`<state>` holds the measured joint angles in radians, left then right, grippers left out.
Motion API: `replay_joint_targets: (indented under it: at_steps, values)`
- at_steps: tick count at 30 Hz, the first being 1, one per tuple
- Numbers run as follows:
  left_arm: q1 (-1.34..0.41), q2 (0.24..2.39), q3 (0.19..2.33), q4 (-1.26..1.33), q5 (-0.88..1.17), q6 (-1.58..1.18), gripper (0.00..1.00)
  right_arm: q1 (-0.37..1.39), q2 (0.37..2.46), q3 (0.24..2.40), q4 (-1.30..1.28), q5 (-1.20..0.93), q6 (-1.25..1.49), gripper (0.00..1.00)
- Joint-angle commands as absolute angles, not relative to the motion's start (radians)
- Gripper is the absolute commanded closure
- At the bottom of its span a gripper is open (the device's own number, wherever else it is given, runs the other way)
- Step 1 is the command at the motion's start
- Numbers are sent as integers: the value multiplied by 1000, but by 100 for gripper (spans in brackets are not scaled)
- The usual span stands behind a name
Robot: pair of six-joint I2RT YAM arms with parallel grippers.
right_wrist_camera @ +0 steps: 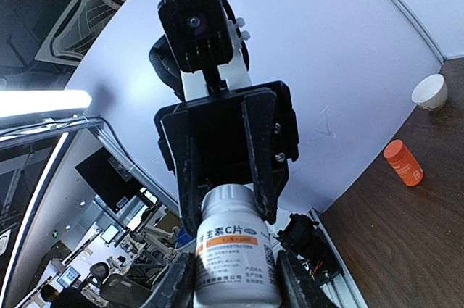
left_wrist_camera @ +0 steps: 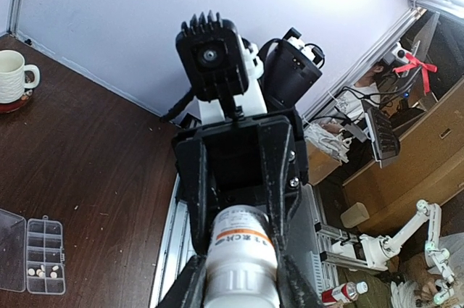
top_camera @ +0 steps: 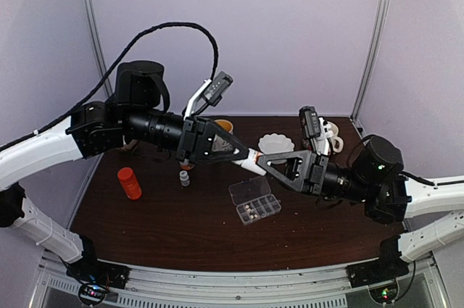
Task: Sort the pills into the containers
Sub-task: Pass from the left arm to the right
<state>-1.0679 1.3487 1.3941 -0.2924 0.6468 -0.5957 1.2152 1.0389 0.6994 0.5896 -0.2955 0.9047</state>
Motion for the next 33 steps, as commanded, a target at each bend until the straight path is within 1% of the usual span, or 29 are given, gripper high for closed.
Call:
replay_joint_targets:
  at_steps: [1, 4, 8, 11, 13, 15, 17, 22, 28, 31, 33]
  values:
    - [-1068, 1330, 1385, -260, 628, -581, 74, 1227, 1060, 721, 602, -325, 894, 66]
    - [-1069, 1319, 1382, -274, 605, -574, 61, 1228, 1075, 721, 619, -324, 896, 68]
    - [-1069, 1282, 1374, -293, 535, -550, 38, 1232, 1093, 732, 634, -333, 888, 69]
    - [-1068, 1252, 1380, -330, 453, -537, 23, 1235, 1101, 758, 572, -331, 852, 70]
    - [-1067, 1232, 1379, -344, 411, -540, 16, 1235, 1107, 782, 507, -330, 822, 70]
    - [-1067, 1216, 1377, -351, 391, -550, 5, 1236, 1112, 795, 485, -332, 805, 70]
    - [-1067, 1204, 1374, -348, 377, -561, 3, 1239, 1112, 795, 487, -339, 795, 70]
    - [-1068, 1182, 1377, -359, 322, -570, 2, 1245, 1090, 777, 480, -323, 770, 71]
    - [-1067, 1191, 1391, -363, 322, -614, 2, 1245, 1053, 754, 455, -271, 741, 71]
    - [-1071, 1192, 1395, -384, 283, -646, 2, 1245, 1047, 750, 450, -263, 736, 72]
    - [-1075, 1179, 1373, -389, 219, -677, 2, 1244, 1046, 741, 461, -255, 739, 73]
